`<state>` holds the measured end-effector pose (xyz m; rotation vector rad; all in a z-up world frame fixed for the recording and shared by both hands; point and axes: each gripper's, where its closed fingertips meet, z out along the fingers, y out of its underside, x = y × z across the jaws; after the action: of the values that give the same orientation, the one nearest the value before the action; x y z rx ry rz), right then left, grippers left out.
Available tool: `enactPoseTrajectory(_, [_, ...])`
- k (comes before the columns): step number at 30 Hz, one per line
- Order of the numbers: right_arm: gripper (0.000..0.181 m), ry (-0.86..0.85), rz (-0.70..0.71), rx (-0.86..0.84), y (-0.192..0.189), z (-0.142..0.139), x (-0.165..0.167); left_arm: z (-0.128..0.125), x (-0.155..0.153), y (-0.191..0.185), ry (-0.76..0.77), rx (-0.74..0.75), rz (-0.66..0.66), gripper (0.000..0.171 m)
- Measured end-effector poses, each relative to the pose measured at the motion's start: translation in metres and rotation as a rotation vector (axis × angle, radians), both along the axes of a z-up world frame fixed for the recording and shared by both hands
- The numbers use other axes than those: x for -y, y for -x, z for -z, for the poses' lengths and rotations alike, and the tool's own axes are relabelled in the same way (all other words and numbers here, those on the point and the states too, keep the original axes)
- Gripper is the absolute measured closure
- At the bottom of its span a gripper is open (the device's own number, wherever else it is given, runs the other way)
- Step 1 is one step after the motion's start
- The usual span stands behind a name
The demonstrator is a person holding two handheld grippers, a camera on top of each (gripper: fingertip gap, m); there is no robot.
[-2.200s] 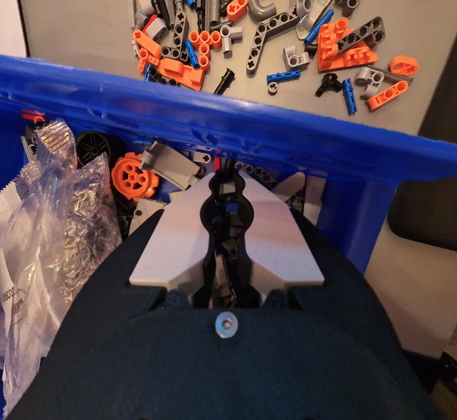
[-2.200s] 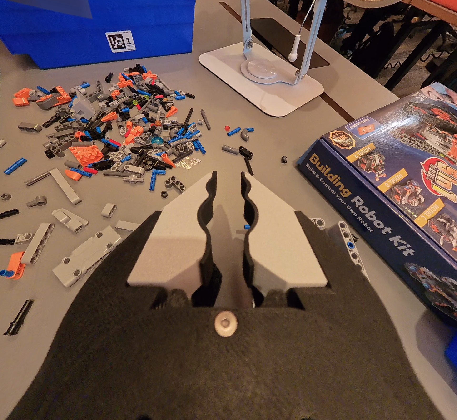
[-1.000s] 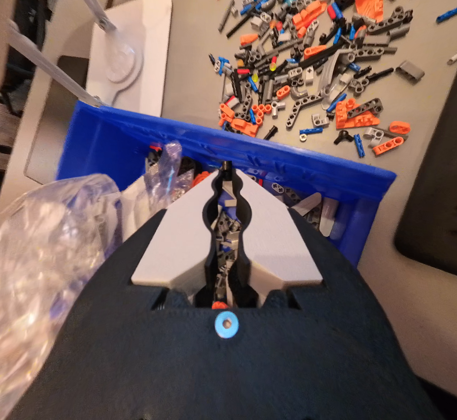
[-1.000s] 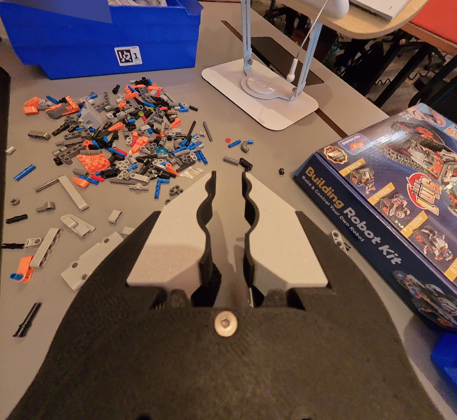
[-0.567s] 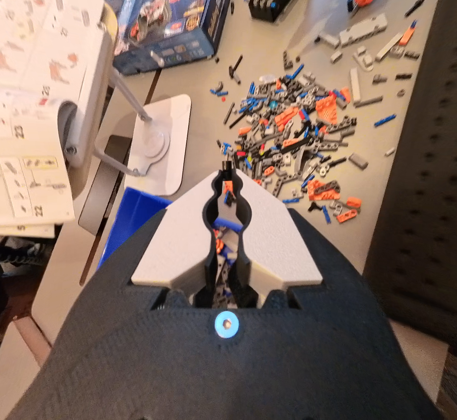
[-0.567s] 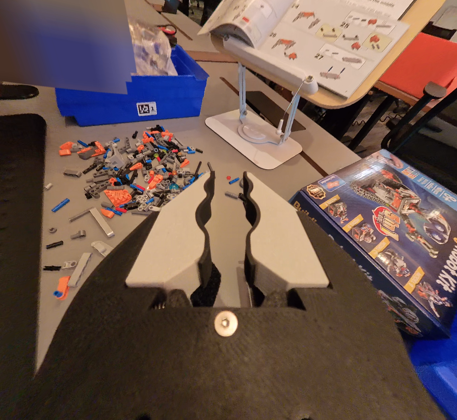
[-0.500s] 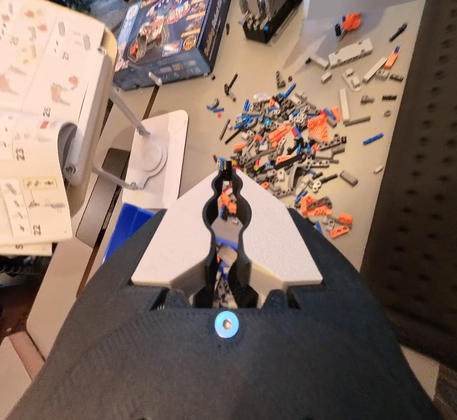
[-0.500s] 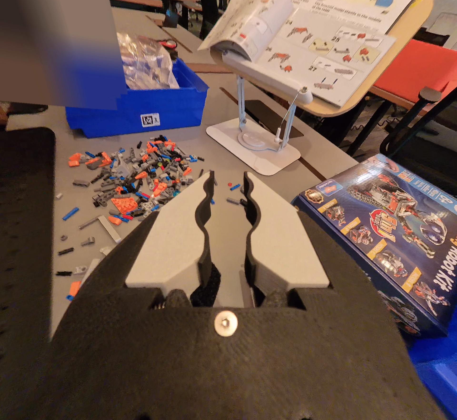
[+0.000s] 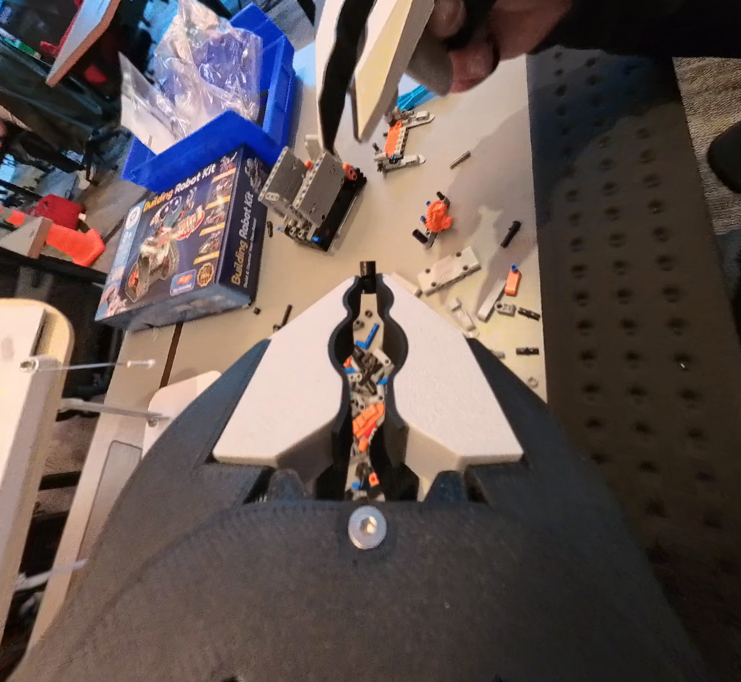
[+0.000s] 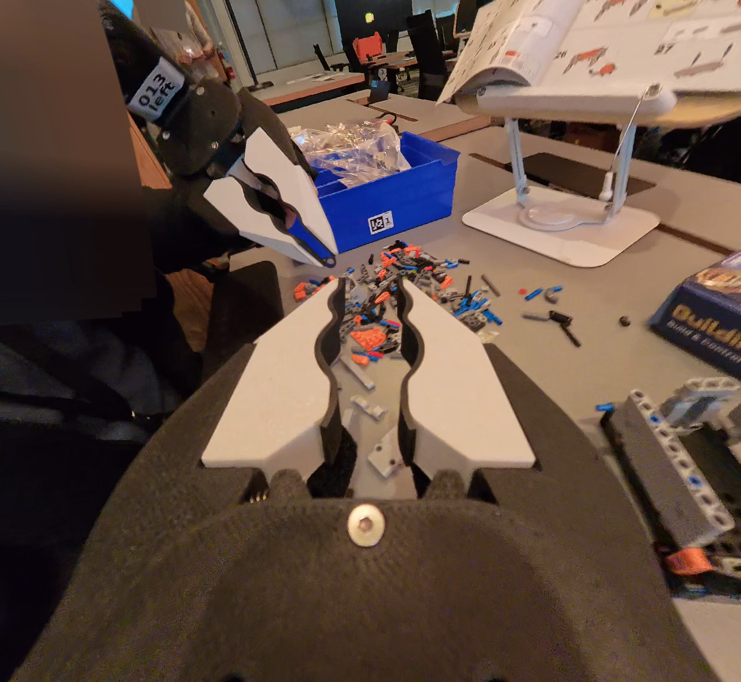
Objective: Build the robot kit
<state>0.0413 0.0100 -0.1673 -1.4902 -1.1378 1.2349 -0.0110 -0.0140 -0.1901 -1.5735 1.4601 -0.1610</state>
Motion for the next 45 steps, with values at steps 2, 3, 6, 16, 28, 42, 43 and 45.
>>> enactPoseTrajectory(2, [0.157,0.064,-0.011,-0.035,-0.002,0.005,0.004,0.005,-0.001,-0.015,-0.043,-0.022,0.006,0.167])
enactPoseTrajectory(3, [0.156,0.092,-0.011,-0.042,-0.003,0.009,0.005,0.005,-0.002,-0.021,-0.067,-0.025,0.008,0.167])
enactPoseTrajectory(6, [0.155,0.142,-0.028,-0.043,-0.004,0.02,0.01,0.008,-0.003,-0.04,-0.11,-0.045,0.025,0.167])
enactPoseTrajectory(16, [0.169,0.232,-0.046,-0.106,-0.02,0.025,0.013,0.01,-0.009,-0.081,-0.201,-0.067,0.07,0.166])
enactPoseTrajectory(28, [0.173,0.348,-0.023,-0.15,-0.043,0.03,0.0,0.01,-0.023,-0.104,-0.38,-0.113,0.056,0.167])
enactPoseTrajectory(42, [0.176,0.056,0.065,0.351,-0.081,0.094,-0.018,0.105,-0.031,-0.099,0.335,-0.114,0.097,0.122])
enactPoseTrajectory(43, [0.176,0.045,0.053,0.394,-0.081,0.1,-0.018,0.112,-0.031,-0.101,0.399,-0.103,0.1,0.118])
enactPoseTrajectory(45, [0.176,0.032,0.024,0.474,-0.082,0.112,-0.018,0.123,-0.026,-0.107,0.504,-0.085,0.122,0.122])
